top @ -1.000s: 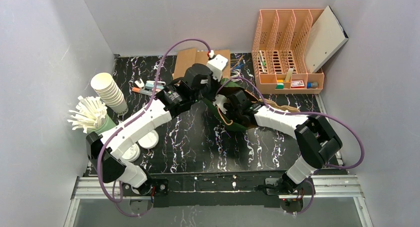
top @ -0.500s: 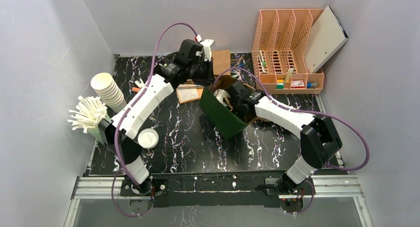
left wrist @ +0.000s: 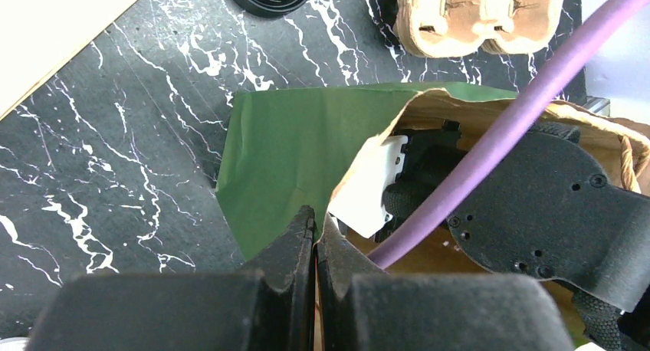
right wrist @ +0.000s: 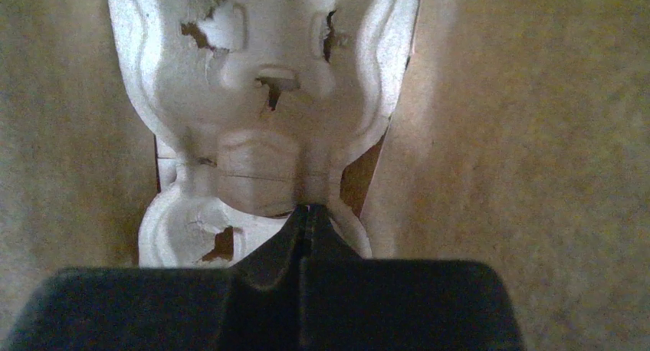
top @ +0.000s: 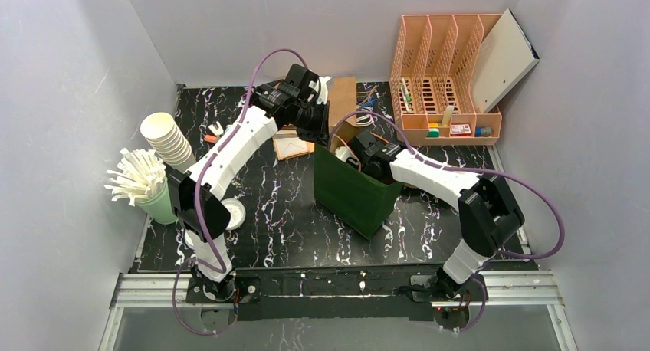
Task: Pack the takeout coffee
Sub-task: Adjust the cup tray in the takeout bag.
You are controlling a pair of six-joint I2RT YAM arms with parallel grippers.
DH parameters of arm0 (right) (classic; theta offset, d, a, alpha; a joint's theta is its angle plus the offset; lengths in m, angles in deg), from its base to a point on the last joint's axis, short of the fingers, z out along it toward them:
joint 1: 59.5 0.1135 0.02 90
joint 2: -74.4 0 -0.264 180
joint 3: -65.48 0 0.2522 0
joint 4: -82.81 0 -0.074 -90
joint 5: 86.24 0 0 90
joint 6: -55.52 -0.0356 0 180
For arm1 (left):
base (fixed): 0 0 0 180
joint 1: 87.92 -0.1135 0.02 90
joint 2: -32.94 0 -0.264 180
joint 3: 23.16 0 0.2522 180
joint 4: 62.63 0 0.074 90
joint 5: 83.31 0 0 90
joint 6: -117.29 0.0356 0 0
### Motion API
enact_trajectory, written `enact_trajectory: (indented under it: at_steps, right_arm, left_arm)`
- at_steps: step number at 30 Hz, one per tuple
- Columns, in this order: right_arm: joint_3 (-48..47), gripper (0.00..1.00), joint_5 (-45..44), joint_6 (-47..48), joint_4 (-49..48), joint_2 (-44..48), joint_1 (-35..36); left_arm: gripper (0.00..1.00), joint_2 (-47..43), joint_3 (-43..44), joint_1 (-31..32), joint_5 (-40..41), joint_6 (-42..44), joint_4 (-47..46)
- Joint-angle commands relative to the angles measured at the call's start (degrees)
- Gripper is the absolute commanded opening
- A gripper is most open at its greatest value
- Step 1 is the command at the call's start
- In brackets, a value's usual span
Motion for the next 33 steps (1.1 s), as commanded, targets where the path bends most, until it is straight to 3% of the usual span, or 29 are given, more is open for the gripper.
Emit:
enact_trajectory:
  at_steps: [1,10,15,22,33]
  right_arm:
    - [-1.5,0.01,2.8,-1.8,2.2,-1.5,0.3]
    - [-4.4,0.01,4.3,-6.3,9.6,-1.0,2.6]
    - [0.6,0.01,1.3,-9.0,3.5,0.3,6.7]
    - [6.4,0.01,-3.4,-7.9,-6.0,-1.2,6.9]
    - [8.2,0.01,0.8,-6.9,-6.1,-7.1,6.3]
  left_arm:
    - [0.00,-3.6,-0.5,0.2,1.3,0.3,0.9]
    - [0.00,-11.7,-10.0,0.2,3.5,1.6,-10.1]
    - [0.00,-14.1,-14.3,0.2,4.3,2.2,-12.4]
    - [0.00,-16.1,-18.4,0.2,3.0,4.3,-13.2]
    - [0.00,-17.9,-22.3,0.6,1.1,7.8,-14.0]
